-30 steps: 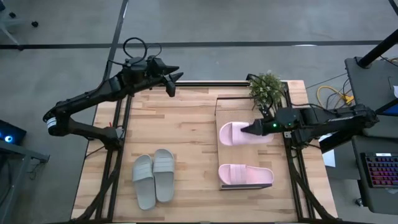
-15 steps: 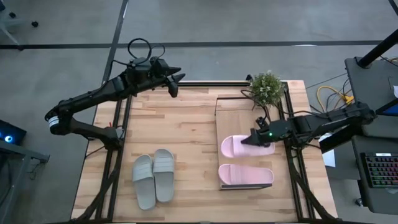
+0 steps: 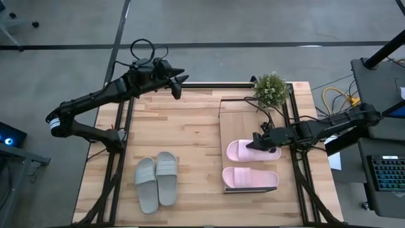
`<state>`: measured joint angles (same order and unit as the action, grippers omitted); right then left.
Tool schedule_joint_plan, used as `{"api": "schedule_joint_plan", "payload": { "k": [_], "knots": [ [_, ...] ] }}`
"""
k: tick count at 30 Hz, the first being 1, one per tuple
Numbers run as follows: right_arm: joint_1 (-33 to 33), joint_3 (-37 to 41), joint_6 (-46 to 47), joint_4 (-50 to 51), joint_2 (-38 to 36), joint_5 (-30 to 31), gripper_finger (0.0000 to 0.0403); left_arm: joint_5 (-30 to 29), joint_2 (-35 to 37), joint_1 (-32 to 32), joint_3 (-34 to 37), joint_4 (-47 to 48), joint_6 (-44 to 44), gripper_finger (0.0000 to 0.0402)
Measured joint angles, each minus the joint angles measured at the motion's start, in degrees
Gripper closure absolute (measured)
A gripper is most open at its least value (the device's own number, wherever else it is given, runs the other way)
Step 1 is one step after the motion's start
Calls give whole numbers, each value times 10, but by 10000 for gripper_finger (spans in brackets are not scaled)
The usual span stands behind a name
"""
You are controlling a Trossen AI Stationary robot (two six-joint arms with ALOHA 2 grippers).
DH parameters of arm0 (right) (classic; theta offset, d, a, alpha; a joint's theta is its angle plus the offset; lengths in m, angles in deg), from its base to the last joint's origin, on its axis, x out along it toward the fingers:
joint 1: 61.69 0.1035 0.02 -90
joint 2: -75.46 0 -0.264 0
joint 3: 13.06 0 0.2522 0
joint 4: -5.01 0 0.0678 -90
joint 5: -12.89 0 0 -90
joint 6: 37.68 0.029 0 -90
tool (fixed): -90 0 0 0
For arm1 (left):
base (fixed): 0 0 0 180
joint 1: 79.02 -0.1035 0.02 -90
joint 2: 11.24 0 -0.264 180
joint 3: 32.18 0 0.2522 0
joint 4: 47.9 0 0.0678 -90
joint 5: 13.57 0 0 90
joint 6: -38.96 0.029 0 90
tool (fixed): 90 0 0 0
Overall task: Pick and place slides into the shelf
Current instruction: Put the pink slide on the shelf
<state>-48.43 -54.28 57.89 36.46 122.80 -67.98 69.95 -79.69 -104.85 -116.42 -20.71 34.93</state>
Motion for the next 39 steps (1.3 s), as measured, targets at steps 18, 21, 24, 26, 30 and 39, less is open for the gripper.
{"api": "schedule_joint_plan", "payload": {
  "k": [18, 21, 24, 26, 30, 39],
  "knots": [
    [26, 0, 42, -52, 73, 0, 394, 0, 0, 0, 0, 0, 16, 260],
    [41, 0, 59, -54, 84, 2, 394, 0, 0, 0, 0, 0, 17, 260],
    [54, 1, 78, -75, 98, 6, 394, 0, 0, 0, 0, 0, 18, 260],
    [64, 1, 85, -94, 106, 11, 394, 0, 0, 0, 0, 0, 18, 260],
    [74, 1, 93, -109, 121, 16, 394, 0, 0, 0, 0, 0, 18, 260],
    [76, 3, 72, -108, 119, 19, 394, 0, 0, 0, 0, 0, 18, 260]
  ]
}}
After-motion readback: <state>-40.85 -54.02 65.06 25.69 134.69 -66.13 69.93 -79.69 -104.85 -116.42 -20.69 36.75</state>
